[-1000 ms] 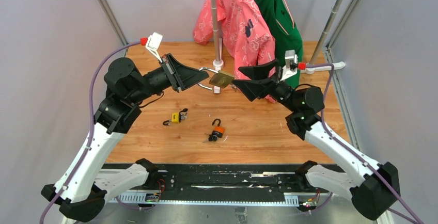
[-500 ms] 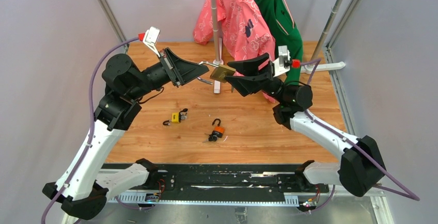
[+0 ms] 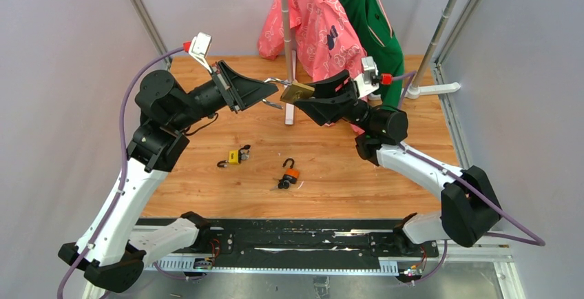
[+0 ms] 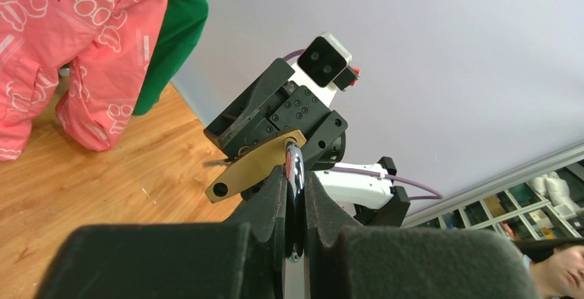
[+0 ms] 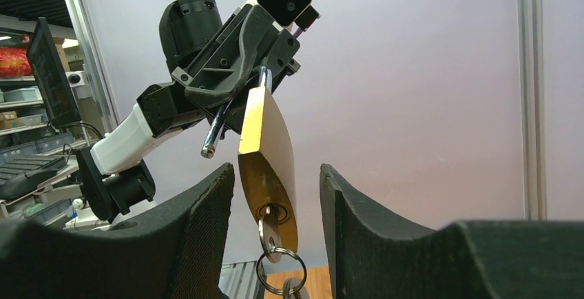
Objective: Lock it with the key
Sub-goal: Lock the lock.
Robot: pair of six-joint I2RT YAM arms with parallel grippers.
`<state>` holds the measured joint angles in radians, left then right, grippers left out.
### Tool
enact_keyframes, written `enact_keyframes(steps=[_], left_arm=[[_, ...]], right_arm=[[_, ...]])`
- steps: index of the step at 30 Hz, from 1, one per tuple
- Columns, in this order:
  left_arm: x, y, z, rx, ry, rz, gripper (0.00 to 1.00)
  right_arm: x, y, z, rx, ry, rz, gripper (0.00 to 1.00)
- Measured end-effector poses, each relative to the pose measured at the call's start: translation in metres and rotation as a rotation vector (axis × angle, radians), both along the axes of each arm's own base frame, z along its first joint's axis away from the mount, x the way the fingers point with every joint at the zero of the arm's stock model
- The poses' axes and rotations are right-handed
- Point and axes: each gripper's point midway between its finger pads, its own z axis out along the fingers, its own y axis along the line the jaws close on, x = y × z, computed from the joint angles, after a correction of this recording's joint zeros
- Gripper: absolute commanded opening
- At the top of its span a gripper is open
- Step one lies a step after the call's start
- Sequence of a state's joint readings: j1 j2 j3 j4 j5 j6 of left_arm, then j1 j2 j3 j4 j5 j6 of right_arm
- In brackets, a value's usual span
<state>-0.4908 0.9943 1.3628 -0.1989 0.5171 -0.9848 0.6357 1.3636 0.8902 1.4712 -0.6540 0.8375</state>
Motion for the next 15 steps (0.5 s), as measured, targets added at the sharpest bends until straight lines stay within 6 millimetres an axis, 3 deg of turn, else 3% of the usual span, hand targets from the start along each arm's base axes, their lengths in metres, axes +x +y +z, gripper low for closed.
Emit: enact_keyframes(steps=[11, 15], left_arm=[[-0.002, 0.0, 0.004, -0.014, -0.005, -0.016, 0.0], [-0.002, -0.001, 0.004, -0.014, -0.003, -0.018, 0.0]], right_arm=[[-0.001, 0.008, 0.004, 0.002, 0.014, 0.075, 0.43], [-0.001, 0.01, 0.005, -0.001, 0.018, 0.091, 0.35]])
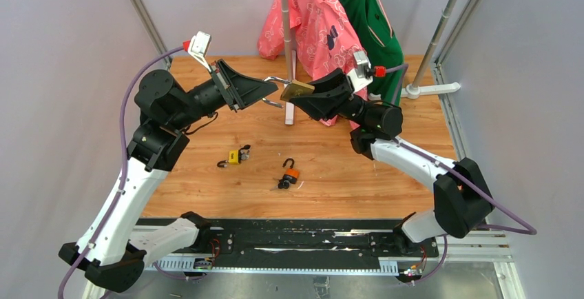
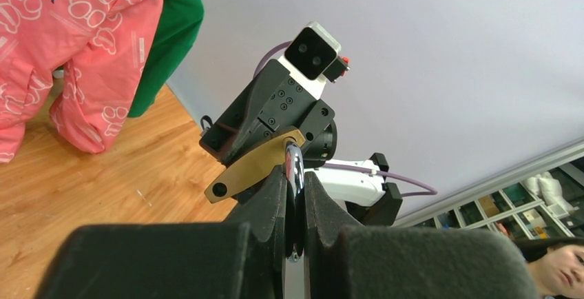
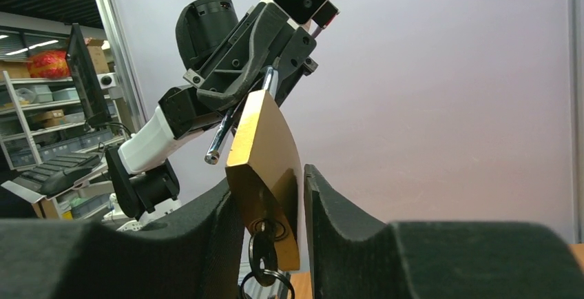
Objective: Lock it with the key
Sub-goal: Lock the lock.
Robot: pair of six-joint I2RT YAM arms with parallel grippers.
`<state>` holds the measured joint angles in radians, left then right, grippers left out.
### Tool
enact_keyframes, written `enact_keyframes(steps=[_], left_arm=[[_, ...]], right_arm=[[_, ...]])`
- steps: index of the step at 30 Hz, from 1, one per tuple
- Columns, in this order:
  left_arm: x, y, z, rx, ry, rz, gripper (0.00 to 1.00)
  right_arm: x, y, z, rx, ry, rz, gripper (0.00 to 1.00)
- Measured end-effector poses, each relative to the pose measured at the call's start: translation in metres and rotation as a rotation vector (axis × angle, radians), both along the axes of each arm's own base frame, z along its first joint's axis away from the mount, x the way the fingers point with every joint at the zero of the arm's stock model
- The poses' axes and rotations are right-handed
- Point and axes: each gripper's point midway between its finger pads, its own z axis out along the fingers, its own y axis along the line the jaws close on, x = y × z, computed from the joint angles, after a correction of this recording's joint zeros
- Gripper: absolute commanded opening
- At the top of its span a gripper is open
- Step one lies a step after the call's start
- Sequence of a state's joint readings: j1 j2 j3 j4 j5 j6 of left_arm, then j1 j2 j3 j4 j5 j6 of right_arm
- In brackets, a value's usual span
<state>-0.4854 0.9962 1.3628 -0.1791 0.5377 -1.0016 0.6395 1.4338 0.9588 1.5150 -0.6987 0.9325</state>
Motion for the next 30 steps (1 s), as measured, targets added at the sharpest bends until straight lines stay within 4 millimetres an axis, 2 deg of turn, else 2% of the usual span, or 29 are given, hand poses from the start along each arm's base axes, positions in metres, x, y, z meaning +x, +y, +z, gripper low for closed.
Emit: enact_keyframes(steps=[4, 13, 20, 30], left_arm=[[0.001, -0.001, 0.0, 0.0, 0.001, -0.001, 0.0], [0.003, 0.001, 0.002, -0.005, -0.009, 0.007, 0.0], [0.004, 0.002, 0.002, 0.007, -0.034, 0.01, 0.0], [0.003, 0.001, 0.002, 0.028, -0.09, -0.009, 0.0]], right_arm=[[-0.002, 0.001, 0.001, -0.001, 0.001, 0.016, 0.3], [-0.001, 0.005, 0.002, -0.002, 0.008, 0.036, 0.01], [-0.002, 0.005, 0.004, 0.003, 0.044, 0.059, 0.0], [-0.012, 0.003, 0.006, -0.022, 0.285, 0.243, 0.0]])
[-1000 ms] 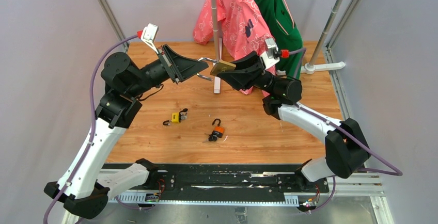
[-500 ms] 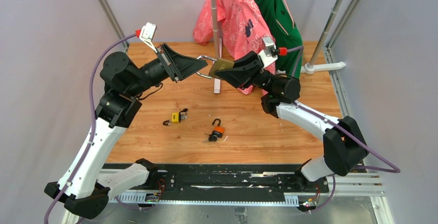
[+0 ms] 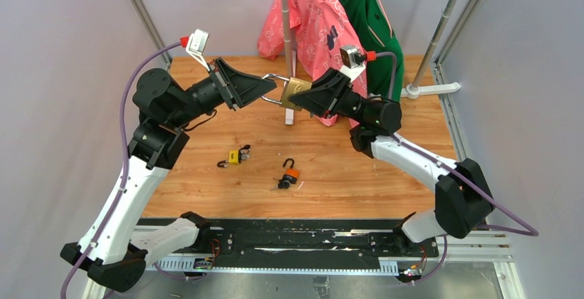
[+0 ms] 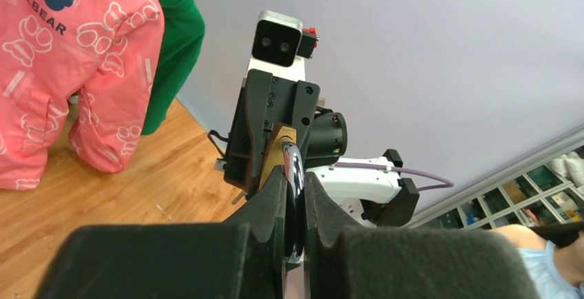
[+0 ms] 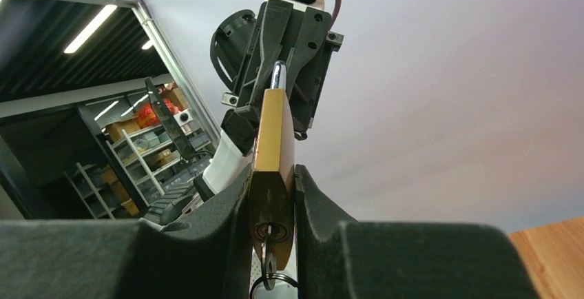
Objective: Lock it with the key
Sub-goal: Lock the lock.
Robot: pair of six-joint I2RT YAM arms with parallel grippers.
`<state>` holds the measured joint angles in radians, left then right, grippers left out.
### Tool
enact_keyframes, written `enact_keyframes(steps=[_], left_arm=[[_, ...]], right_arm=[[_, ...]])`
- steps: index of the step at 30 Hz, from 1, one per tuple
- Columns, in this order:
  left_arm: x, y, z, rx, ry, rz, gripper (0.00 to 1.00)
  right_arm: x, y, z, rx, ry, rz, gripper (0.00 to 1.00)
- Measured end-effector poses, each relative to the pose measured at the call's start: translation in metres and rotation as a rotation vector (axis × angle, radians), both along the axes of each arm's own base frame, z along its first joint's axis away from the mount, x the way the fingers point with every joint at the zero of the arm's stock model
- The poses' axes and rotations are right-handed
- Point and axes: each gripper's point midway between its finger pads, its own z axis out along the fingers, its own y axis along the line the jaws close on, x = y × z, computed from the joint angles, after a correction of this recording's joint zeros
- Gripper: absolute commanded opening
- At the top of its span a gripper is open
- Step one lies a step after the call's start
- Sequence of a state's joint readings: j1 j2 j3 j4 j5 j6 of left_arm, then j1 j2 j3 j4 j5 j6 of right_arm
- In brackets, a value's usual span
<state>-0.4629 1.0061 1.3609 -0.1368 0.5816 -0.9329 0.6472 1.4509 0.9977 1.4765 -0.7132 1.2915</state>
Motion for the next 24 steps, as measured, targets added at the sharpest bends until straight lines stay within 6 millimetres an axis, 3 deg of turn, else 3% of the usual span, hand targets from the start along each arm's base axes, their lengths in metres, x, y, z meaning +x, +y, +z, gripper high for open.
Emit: enact_keyframes(steps=[10, 17, 18, 24], left_arm=[[-0.005, 0.0, -0.003, -0.041, -0.064, -0.018, 0.0], [-0.012, -0.002, -0.012, -0.042, -0.074, -0.053, 0.0], [-0.012, -0.002, -0.013, -0.038, -0.071, -0.059, 0.08], [-0.02, -0.004, -0.024, 0.028, -0.064, -0.098, 0.78]], right_arm=[[-0.014, -0.009, 0.011, -0.241, 0.022, -0.119, 0.0], [-0.02, -0.012, 0.002, -0.352, -0.033, -0.165, 0.0], [-0.019, -0.011, -0.001, -0.362, -0.029, -0.161, 0.0], [-0.021, -0.009, -0.001, -0.382, -0.023, -0.136, 0.0]])
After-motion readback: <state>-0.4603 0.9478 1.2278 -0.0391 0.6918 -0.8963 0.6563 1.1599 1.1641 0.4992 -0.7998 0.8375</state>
